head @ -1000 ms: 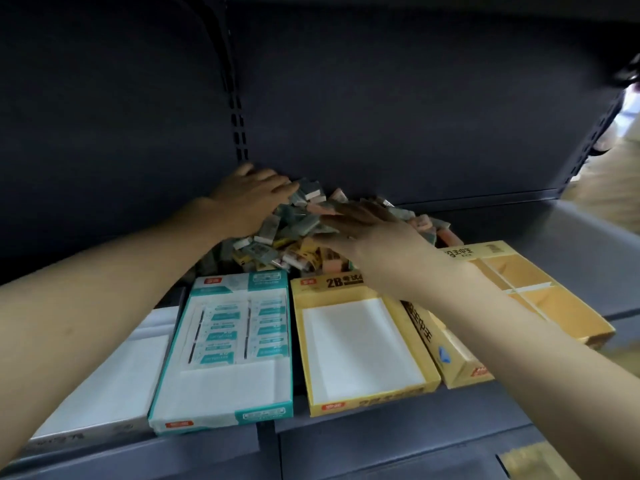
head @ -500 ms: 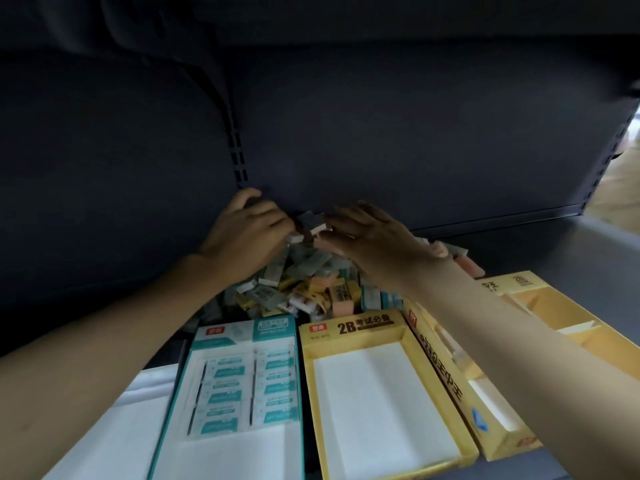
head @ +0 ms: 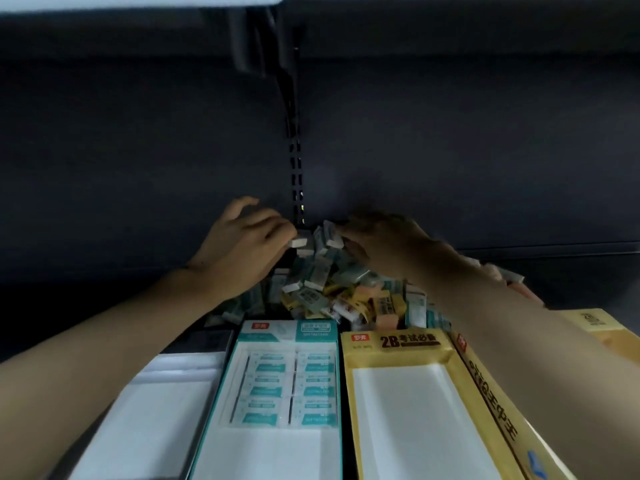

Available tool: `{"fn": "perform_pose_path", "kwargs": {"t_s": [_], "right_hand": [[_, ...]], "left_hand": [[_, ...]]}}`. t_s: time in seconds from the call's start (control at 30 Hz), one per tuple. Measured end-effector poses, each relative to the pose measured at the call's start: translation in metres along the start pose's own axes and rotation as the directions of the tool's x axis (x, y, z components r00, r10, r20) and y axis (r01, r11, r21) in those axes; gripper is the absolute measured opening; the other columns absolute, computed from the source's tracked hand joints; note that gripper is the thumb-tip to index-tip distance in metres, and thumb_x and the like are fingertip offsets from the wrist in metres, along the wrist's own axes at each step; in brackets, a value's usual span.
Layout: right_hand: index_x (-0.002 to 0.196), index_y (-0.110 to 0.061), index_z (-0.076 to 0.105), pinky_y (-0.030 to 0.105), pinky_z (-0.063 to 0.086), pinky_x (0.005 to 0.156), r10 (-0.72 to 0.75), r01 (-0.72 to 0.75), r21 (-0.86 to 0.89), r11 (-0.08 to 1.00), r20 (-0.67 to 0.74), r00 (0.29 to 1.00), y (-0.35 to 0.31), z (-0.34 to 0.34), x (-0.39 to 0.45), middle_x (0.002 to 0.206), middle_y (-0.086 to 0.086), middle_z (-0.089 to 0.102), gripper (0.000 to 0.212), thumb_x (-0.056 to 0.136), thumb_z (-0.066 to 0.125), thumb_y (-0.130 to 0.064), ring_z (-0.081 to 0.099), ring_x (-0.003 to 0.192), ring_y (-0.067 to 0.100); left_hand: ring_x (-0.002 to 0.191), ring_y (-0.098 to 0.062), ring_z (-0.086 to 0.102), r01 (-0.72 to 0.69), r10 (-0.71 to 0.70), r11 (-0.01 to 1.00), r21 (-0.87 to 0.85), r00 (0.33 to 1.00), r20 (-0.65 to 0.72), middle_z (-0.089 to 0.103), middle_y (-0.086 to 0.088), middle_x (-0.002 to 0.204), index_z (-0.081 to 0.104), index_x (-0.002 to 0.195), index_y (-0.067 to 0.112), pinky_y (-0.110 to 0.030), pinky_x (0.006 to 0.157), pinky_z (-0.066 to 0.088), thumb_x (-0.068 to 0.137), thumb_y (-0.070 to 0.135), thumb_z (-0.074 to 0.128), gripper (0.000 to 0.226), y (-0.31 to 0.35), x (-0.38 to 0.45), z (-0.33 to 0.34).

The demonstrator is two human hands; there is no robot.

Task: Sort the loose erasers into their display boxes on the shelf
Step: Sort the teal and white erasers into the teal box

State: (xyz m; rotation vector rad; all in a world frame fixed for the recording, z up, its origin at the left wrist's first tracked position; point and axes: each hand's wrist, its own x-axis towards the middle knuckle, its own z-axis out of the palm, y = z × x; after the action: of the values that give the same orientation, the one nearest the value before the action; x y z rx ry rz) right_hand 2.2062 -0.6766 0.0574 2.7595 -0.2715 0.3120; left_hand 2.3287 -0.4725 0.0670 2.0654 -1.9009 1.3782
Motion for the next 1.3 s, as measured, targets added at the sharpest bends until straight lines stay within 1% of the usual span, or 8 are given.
{"fn": "perform_pose_path", "kwargs": {"t_s": [0.1, 0.37, 0.5, 0.67, 0.83, 0.93, 1.07, 1.3], "right_hand": [[0.149, -0.027, 0.018, 0.045, 0.039, 0.104, 0.043, -0.048, 0.045, 0.998, 0.11, 0.993, -0.003, 0.002, 0.007, 0.151, 0.009, 0.032, 0.053, 0.098, 0.027, -0.037, 0.038, 0.133, 0.033], [0.118, -0.008, 0.06, 0.038, 0.046, 0.087, 0.125, -0.149, 0.181, 0.972, 0.138, 0.983, -0.014, -0.006, 0.015, 0.12, 0.017, 0.057, 0.031, 0.09, 0.048, -0.003, 0.056, 0.109, 0.036], [0.124, -0.003, 0.055, 0.034, 0.042, 0.088, 0.163, -0.16, 0.176, 0.971, -0.002, 0.987, -0.019, -0.016, 0.002, 0.127, 0.016, 0.051, 0.037, 0.088, 0.049, 0.002, 0.052, 0.114, 0.034], [0.133, -0.003, 0.044, 0.035, 0.041, 0.098, 0.161, -0.104, 0.335, 0.936, -0.144, 0.976, -0.016, -0.027, -0.017, 0.135, 0.015, 0.04, 0.053, 0.082, 0.057, 0.002, 0.047, 0.121, 0.033], [0.124, -0.007, 0.058, 0.013, 0.031, 0.092, 0.143, 0.001, 0.504, 0.863, -0.247, 0.958, -0.029, -0.044, -0.05, 0.126, 0.007, 0.053, 0.042, 0.083, 0.064, -0.004, 0.051, 0.115, 0.02], [0.123, -0.019, 0.058, 0.016, 0.033, 0.081, 0.158, -0.012, 0.592, 0.806, -0.195, 0.968, -0.045, -0.054, -0.07, 0.108, -0.009, 0.059, 0.038, 0.086, 0.062, -0.011, 0.053, 0.101, 0.011], [0.122, -0.026, 0.058, 0.021, 0.037, 0.077, 0.131, -0.03, 0.587, 0.809, -0.13, 0.983, -0.066, -0.058, -0.087, 0.118, -0.005, 0.063, 0.035, 0.087, 0.063, -0.028, 0.056, 0.105, 0.013], [0.098, -0.006, 0.061, 0.026, 0.036, 0.072, 0.107, -0.051, 0.704, 0.709, -0.035, 0.994, -0.087, -0.049, -0.098, 0.09, 0.009, 0.065, 0.025, 0.1, 0.041, -0.021, 0.054, 0.092, 0.024]], "left_hand": [[0.086, -0.021, 0.067, 0.015, -0.015, 1.0, 0.0, 1.0, -0.017, 0.07, -0.002, 0.088, 0.066, 0.084, 0.013, -0.038, 0.089, 0.033, 0.089, 0.016, 0.043, 0.024, -0.003, -0.01, -0.002], [0.083, -0.023, 0.067, 0.121, -0.121, 0.993, 0.01, 0.99, 0.075, 0.07, -0.006, 0.085, 0.064, 0.088, 0.008, -0.036, 0.091, 0.031, 0.086, 0.016, 0.041, 0.025, -0.003, -0.024, -0.009], [0.066, -0.026, 0.063, 0.157, -0.152, 0.987, -0.029, 0.979, 0.134, 0.066, -0.008, 0.072, 0.057, 0.085, 0.006, -0.035, 0.083, 0.032, 0.085, 0.018, 0.04, 0.021, 0.003, -0.027, -0.015], [0.058, -0.027, 0.059, 0.231, -0.195, 0.965, -0.121, 0.948, 0.252, 0.064, -0.007, 0.064, 0.052, 0.082, 0.009, -0.036, 0.071, 0.028, 0.077, 0.02, 0.069, 0.021, 0.014, -0.027, -0.023], [0.085, -0.032, 0.059, 0.434, -0.327, 0.862, -0.26, 0.87, 0.368, 0.065, -0.007, 0.101, 0.048, 0.115, 0.015, -0.032, 0.066, 0.039, 0.096, 0.04, 0.039, 0.032, 0.032, -0.03, -0.035], [0.095, -0.029, 0.057, 0.494, -0.342, 0.824, -0.277, 0.824, 0.452, 0.059, -0.005, 0.114, 0.044, 0.119, 0.019, -0.031, 0.067, 0.038, 0.097, 0.041, 0.03, 0.034, 0.039, -0.037, -0.043], [0.129, -0.02, 0.039, 0.589, -0.295, 0.713, -0.38, 0.744, 0.599, 0.036, 0.003, 0.144, 0.028, 0.144, 0.026, -0.029, 0.103, 0.033, 0.099, 0.04, 0.02, 0.047, 0.046, -0.05, -0.047], [0.113, -0.022, 0.042, 0.5, -0.289, 0.744, -0.443, 0.839, 0.461, 0.049, 0.0, 0.122, 0.038, 0.14, 0.025, -0.037, 0.095, 0.034, 0.081, 0.054, 0.012, 0.071, 0.049, -0.072, -0.048]]}}
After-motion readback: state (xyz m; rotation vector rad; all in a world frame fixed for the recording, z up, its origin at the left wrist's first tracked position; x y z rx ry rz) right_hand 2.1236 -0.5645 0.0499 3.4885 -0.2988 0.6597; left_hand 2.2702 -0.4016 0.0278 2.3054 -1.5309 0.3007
